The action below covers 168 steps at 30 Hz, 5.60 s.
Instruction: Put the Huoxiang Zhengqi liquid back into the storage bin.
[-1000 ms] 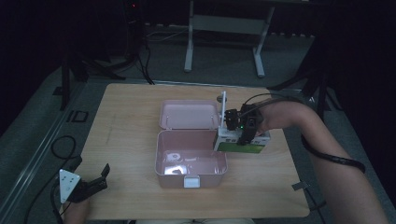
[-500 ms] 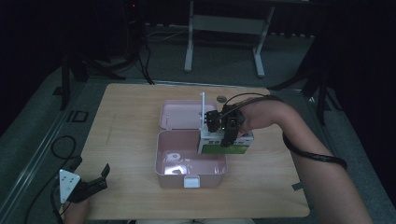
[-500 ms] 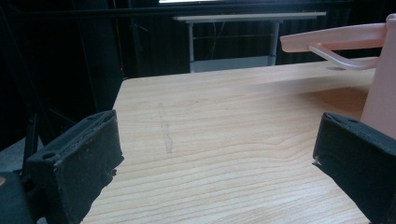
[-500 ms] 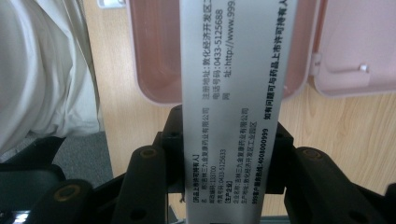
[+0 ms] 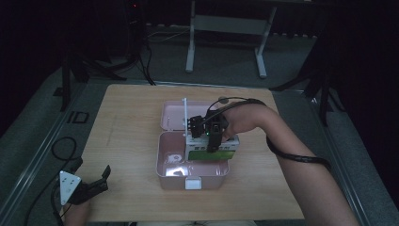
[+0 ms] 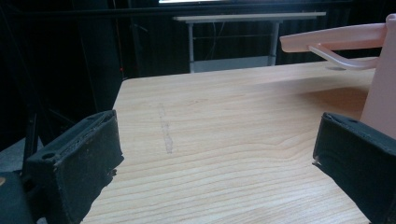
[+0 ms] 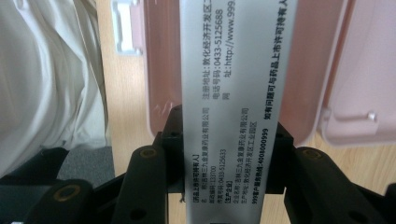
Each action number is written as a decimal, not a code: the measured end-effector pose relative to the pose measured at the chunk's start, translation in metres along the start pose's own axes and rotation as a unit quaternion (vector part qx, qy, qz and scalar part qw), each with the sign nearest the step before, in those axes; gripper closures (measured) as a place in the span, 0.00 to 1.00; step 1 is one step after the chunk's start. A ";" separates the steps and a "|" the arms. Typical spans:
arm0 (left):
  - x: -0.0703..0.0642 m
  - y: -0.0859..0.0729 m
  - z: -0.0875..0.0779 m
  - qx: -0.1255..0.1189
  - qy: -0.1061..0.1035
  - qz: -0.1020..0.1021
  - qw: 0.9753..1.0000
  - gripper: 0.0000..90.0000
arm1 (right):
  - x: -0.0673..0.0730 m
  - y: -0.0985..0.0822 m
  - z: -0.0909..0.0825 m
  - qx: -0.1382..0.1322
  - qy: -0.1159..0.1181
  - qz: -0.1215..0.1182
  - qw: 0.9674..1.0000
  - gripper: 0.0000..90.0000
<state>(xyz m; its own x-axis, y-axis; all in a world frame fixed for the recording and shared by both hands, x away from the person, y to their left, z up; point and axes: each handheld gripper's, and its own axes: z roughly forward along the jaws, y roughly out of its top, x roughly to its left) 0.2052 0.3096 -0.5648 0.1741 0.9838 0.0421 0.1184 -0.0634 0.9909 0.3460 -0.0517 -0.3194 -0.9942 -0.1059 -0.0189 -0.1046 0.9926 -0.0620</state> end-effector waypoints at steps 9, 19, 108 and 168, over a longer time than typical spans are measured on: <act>0.001 0.000 0.000 -0.001 -0.001 0.000 1.000 0.01 | 0.001 0.026 0.014 0.000 0.008 -0.018 1.000 0.69; 0.000 0.000 0.000 -0.001 -0.001 0.001 1.000 0.01 | -0.001 0.030 0.043 0.009 0.020 -0.017 1.000 0.69; 0.000 0.000 0.000 -0.001 -0.001 0.002 1.000 0.01 | -0.028 -0.124 0.050 -0.183 -0.044 0.166 0.968 0.14; 0.000 0.000 0.000 0.000 -0.001 -0.001 1.000 0.01 | -0.011 -0.287 0.245 -0.378 -0.281 0.527 0.707 0.14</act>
<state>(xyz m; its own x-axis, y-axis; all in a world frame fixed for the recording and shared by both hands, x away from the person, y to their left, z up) 0.2052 0.3095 -0.5649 0.1756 0.9836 0.0408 0.1184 -0.0622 0.9910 0.3930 -0.3502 -0.5461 -0.3848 0.9208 -0.0635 0.4923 0.2630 0.8297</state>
